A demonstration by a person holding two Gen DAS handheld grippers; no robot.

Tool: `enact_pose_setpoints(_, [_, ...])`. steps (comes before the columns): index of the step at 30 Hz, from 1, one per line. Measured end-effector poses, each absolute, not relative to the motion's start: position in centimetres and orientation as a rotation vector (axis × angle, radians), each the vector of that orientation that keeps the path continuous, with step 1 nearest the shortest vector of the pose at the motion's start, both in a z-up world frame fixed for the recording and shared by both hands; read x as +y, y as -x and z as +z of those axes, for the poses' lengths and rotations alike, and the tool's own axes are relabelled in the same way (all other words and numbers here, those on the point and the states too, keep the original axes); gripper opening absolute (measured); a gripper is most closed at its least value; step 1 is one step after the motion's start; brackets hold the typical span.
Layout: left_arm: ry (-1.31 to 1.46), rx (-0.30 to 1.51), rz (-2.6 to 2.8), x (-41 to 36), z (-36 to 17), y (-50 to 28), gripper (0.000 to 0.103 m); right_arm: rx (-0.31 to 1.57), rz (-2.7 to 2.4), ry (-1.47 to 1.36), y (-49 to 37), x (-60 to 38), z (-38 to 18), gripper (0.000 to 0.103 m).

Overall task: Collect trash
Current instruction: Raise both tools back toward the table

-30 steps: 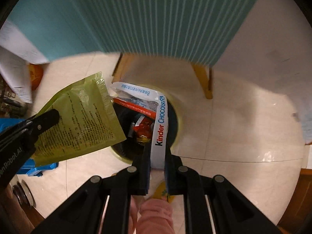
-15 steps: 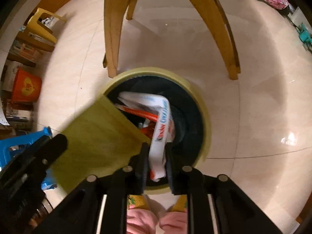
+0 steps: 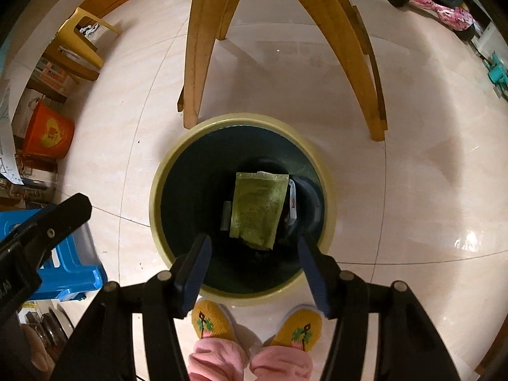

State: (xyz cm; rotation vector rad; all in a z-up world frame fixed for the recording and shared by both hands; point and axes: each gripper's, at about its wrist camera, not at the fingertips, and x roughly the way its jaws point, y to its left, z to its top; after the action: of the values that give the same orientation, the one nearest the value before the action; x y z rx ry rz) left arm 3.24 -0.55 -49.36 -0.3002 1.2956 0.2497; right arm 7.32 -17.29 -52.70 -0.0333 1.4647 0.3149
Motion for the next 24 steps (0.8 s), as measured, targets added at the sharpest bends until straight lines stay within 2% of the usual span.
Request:
enact_pose_setpoints(3, [0.288,1.295,0.26,-0.4,-48.9,-2.8,0.078,1.472,0.309,0.016,-7.1,-17.3,-52.3,0.058])
enact_pose_setpoints(15, [0.278,1.274,0.246,-0.5,-44.9,-2.0,0.081,1.443,0.326,0.027,-6.6,-16.2,-49.2,0.058])
enact_pose_setpoints(24, [0.291,1.249,0.185,-0.8,-35.4,0.0,0.081,1.424,0.33,0.043,-4.9,-16.4,-41.5,0.058])
